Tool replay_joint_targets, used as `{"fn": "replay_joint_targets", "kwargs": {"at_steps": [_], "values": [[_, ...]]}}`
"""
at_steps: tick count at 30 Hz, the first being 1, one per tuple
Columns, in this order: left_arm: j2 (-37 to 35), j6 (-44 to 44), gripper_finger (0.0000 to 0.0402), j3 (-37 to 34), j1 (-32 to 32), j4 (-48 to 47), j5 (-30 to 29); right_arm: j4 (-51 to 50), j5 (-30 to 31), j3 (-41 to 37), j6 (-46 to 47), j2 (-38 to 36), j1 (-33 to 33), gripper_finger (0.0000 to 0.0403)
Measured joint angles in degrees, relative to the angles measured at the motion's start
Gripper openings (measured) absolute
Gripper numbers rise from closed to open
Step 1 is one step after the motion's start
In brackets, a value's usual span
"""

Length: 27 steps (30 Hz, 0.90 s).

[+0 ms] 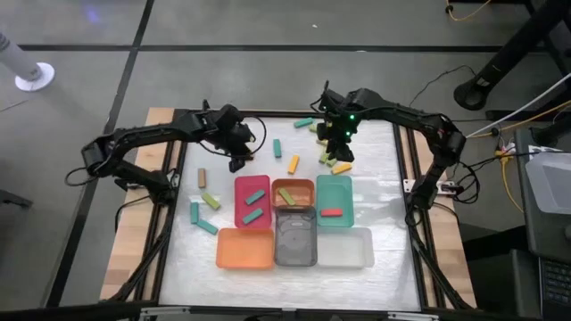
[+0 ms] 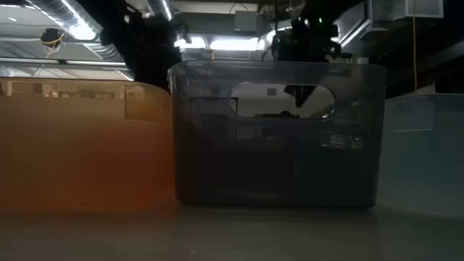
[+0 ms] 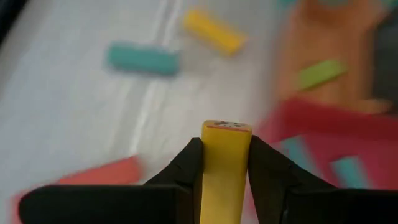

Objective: Sort blocks
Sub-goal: Put the yellow block into the bottom orange bin

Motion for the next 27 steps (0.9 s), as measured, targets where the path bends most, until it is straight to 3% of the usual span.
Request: {"fn": "replay_joint_targets", "kwargs": {"at_steps": [7,13,20,23,27], "values": [[-2.58,-3.49,0.0078,0.00,-9.01,4.09,2.94,8.05,0.04,-8.60,0.01,-0.04,-1.47,0.0147],[-2.63,-2.79,0.0078,0.00,-14.10,8.27,2.92,15.35,0.31,-10.10,-0.32,-0.09,-1.27,0.0147],[-2.63,-3.22,0.0078,0.00,-13.91,13.42,1.65,20.20,10.60,-10.07,-4.38,-0.09,-1.43,0.0147],[-2.63,-7.28,0.0081,0.00,-12.93,15.70,1.42,23.38,11.09,-10.07,-4.48,-0.09,-1.43,0.0147],[-2.65,-20.24,0.0080,-0.02,-12.68,15.62,4.03,25.20,11.22,-10.07,-2.54,-0.09,-1.32,0.0147]]}}
